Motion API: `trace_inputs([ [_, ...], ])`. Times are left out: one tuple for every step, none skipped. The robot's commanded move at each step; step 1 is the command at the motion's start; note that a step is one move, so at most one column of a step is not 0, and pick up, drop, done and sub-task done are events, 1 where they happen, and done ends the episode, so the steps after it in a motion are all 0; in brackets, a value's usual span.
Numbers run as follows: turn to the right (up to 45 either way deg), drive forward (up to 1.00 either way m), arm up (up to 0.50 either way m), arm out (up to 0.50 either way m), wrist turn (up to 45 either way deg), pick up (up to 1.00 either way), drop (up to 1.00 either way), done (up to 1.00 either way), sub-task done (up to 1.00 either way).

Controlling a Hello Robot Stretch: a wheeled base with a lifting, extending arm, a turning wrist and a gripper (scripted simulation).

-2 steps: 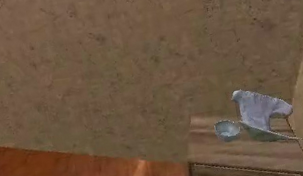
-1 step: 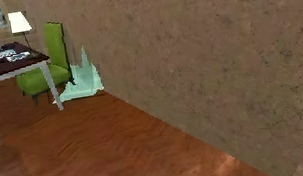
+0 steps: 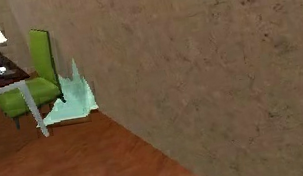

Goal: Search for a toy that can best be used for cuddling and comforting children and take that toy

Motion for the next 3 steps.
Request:
trace_inputs([
  [-45.0, 0.0, 0.0, 0.0, 0.0, 0.0, 0.0, 0.0, 0.0],
  [0.0, 1.0, 0.0, 0.0, 0.0, 0.0, 0.0, 0.0, 0.0],
  [-3.0, 0.0, 0.0, 0.0, 0.0, 0.0, 0.0, 0.0, 0.0],
])
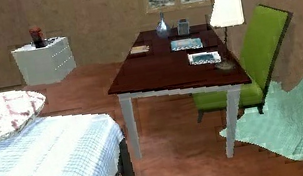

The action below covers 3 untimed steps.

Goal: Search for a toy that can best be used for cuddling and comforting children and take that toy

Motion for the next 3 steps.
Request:
trace_inputs([
  [0.0, 0.45, 0.0, 0.0, 0.0, 0.0, 0.0, 0.0, 0.0],
  [-45.0, 0.0, 0.0, 0.0, 0.0, 0.0, 0.0, 0.0, 0.0],
  [-45.0, 0.0, 0.0, 0.0, 0.0, 0.0, 0.0, 0.0, 0.0],
])
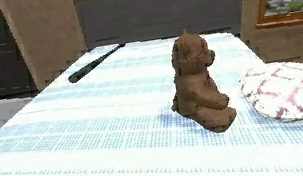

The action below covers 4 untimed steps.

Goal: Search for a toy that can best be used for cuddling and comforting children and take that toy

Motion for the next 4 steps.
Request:
trace_inputs([
  [-45.0, 0.0, 0.0, 0.0, 0.0, 0.0, 0.0, 0.0, 0.0],
  [-30.0, 0.0, 0.0, 0.0, 0.0, 0.0, 0.0, 0.0, 0.0],
  [0.0, 0.0, 0.5, 0.0, 0.0, 0.0, 0.0, 0.0, 0.0],
  [0.0, 0.0, 0.38, 0.0, 0.0, 0.0, 0.0, 0.0, 0.0],
])
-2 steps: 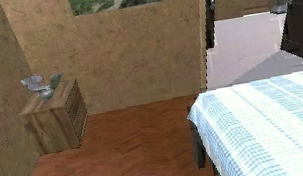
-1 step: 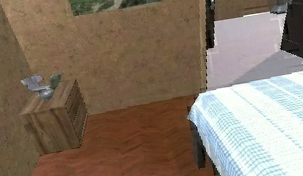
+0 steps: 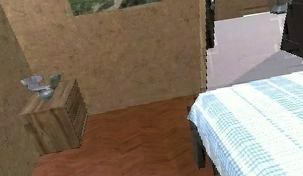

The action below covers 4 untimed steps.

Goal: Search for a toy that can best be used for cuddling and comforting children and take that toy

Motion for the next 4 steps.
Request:
trace_inputs([
  [0.0, 0.0, 0.0, 0.46, 0.0, 0.0, 0.0, 0.0, 0.0],
  [0.0, 0.0, 0.0, 0.0, 45.0, 0.0, 0.0, 0.0, 0.0],
  [0.0, 0.0, 0.0, 0.0, 45.0, 0.0, 0.0, 0.0, 0.0],
  [0.0, 0.0, 0.0, 0.0, 45.0, 0.0, 0.0, 0.0, 0.0],
])
